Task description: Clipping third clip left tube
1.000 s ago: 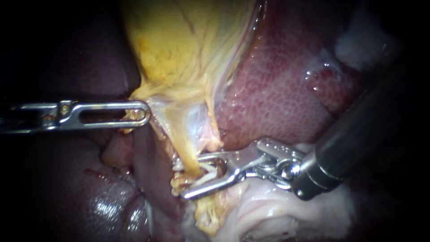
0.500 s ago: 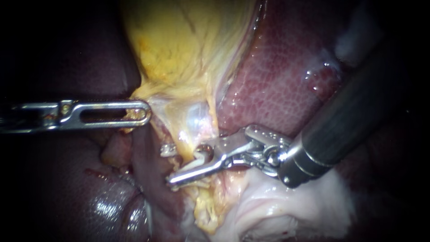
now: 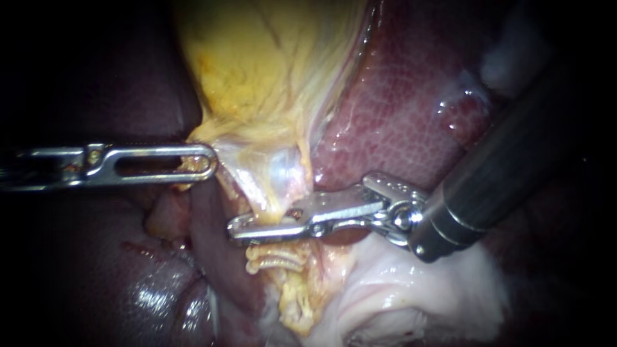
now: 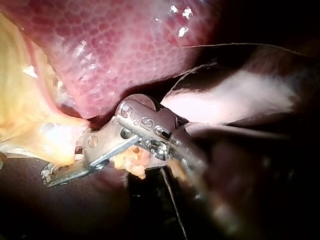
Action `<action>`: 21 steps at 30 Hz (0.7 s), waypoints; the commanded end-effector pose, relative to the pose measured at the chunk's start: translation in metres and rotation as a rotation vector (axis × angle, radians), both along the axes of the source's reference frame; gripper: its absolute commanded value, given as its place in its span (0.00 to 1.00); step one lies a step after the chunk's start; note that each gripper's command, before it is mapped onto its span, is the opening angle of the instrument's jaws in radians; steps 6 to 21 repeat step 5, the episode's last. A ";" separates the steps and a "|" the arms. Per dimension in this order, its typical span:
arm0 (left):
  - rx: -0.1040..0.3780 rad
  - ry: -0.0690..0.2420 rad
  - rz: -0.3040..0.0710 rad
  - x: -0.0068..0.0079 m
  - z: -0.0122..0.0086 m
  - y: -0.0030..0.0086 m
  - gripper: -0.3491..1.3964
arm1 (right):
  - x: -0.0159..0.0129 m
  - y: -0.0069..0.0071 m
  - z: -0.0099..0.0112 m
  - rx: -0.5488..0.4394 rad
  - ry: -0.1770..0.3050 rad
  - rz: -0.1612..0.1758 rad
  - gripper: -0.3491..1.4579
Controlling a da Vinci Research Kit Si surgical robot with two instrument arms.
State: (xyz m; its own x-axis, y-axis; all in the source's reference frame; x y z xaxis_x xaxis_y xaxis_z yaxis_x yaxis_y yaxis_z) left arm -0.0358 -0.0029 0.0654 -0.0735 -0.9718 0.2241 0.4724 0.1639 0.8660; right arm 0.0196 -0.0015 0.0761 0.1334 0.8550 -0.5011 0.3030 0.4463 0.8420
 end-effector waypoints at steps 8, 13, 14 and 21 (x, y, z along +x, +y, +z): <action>0.000 0.000 0.000 0.0000 -0.0001 0.0000 0.00 | 0.0000 -0.0001 0.0000 0.001 0.001 -0.001 0.00; 0.000 0.000 0.000 0.0000 -0.0001 0.0000 0.00 | 0.0000 -0.0001 0.0000 0.001 0.001 -0.001 0.00; 0.000 0.000 0.000 0.0000 -0.0001 0.0000 0.00 | 0.0000 -0.0001 0.0000 0.001 0.001 -0.001 0.00; 0.000 0.000 0.000 0.0000 -0.0001 0.0000 0.00 | 0.0000 -0.0001 0.0000 0.001 0.001 -0.001 0.00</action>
